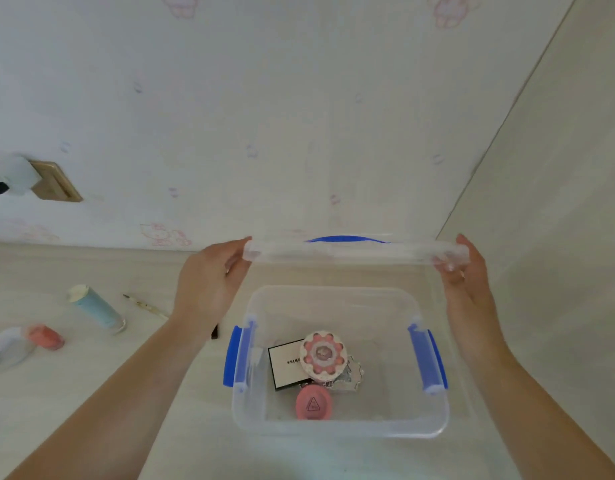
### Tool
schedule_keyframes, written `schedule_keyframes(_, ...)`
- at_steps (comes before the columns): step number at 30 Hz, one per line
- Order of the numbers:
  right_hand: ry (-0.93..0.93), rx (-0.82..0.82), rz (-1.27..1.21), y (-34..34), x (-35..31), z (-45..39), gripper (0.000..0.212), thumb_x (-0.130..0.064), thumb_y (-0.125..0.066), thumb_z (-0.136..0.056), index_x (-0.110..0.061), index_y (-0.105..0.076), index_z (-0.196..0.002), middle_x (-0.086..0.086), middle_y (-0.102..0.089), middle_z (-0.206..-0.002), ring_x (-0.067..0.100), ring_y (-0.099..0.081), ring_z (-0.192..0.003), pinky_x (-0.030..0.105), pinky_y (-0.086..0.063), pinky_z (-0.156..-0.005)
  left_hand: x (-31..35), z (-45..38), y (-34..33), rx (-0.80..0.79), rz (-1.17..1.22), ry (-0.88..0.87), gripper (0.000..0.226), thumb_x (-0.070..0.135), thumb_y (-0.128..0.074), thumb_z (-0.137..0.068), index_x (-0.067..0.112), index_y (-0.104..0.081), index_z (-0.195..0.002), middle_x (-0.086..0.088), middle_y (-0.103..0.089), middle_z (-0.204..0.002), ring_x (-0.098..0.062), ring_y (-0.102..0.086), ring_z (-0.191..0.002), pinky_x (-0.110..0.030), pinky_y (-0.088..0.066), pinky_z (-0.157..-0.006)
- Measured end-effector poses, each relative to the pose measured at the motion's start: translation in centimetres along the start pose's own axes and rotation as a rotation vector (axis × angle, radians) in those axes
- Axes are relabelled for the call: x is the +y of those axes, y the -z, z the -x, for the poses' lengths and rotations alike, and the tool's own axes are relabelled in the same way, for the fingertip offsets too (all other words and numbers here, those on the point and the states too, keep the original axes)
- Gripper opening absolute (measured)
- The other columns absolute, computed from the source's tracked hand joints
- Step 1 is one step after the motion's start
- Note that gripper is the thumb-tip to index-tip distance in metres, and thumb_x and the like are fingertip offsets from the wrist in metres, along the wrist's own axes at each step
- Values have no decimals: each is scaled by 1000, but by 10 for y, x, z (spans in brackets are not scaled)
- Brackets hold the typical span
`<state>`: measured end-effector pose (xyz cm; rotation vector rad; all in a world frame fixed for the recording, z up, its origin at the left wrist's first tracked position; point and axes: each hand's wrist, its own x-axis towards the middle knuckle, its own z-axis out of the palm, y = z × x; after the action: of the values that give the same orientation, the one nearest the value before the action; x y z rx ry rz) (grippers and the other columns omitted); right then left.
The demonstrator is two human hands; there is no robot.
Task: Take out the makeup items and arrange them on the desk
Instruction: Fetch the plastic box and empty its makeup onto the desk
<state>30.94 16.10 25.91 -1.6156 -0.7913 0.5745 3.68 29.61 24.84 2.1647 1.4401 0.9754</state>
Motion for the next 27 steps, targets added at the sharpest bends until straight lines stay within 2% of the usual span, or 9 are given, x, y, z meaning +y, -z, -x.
schedule_keyframes(2, -10, -21, 55, -6, 6, -19, 72, -42, -62, -83, -35, -25, -144, -6, -44, -139, 5, -44, -126, 14, -33, -89, -4, -22, -11, -10, -27, 37, 35, 35, -54, -92, 7, -62, -73, -1, -50, -58, -15, -46, -56, -30, -37, -57)
schedule_keyframes(3, -9, -29, 91, -8, 10, -29, 75, -38, -65, -85, -33, -21, -146, -2, -41, -144, 6, -41, -131, 19, -32, -95, -6, -33, -17, -24, -30, 75, 42, 38, -52, -92, 4, -57, -68, -6, -52, -59, -21, -49, -58, -33, -41, -59)
schedule_keyframes(7, -71, -89, 204, -22, 26, -69, 81, -31, -65, -86, -31, -14, -149, 2, -33, -151, 11, -36, -137, 32, -34, -107, -20, -73, -42, -141, 60, 289, 44, 45, -50, -92, 7, -66, -77, -6, -71, -79, -26, -67, -78, -41, -53, -78)
schedule_keyframes(10, -136, -133, 235, -34, 38, -94, 82, -28, -65, -87, -28, -12, -150, 5, -32, -152, 13, -35, -138, 33, -34, -107, -36, -90, -61, -186, 121, 392, 38, 40, -55, -90, 6, -65, -76, -10, -72, -80, -29, -69, -82, -47, -56, -80)
schedule_keyframes(13, -230, -176, 311, -43, 52, -114, 82, -32, -63, -87, -27, -11, -150, 7, -32, -152, 18, -37, -137, 34, -35, -103, -47, -99, -79, -219, 210, 502, 18, 31, -58, -89, 19, -63, -78, -8, -71, -87, -28, -70, -84, -46, -57, -82)
schedule_keyframes(17, -319, -217, 410, -51, 67, -133, 85, -37, -63, -87, -25, -8, -151, 8, -31, -152, 23, -38, -136, 35, -36, -103, -59, -104, -98, -254, 240, 565, 16, 29, -61, -88, 15, -66, -92, -8, -70, -86, -30, -70, -83, -47, -57, -81)
schedule_keyframes(21, -350, -246, 451, -58, 74, -146, 81, -37, -61, -88, -24, -12, -150, 9, -33, -151, 24, -40, -134, 34, -37, -100, -69, -106, -110, -260, 211, 601, 24, 38, -58, -88, 20, -64, -73, -13, -71, -82, -28, -70, -78, -47, -57, -80)
schedule_keyframes(23, -346, -217, 451, -59, 77, -150, 76, -35, -61, -88, -23, -18, -149, 11, -38, -147, 25, -44, -130, 34, -38, -100, -71, -106, -114, -262, 210, 614, 26, 39, -58, -88, 21, -63, -71, -15, -71, -85, -28, -70, -79, -47, -57, -80)
schedule_keyframes(27, -342, -160, 443, -62, 81, -153, 69, -34, -62, -88, -23, -26, -146, 12, -43, -141, 26, -49, -124, 35, -40, -98, -73, -106, -121, -274, 234, 635, 27, 38, -57, -89, 14, -66, -98, -8, -69, -88, -28, -69, -86, -48, -56, -82)
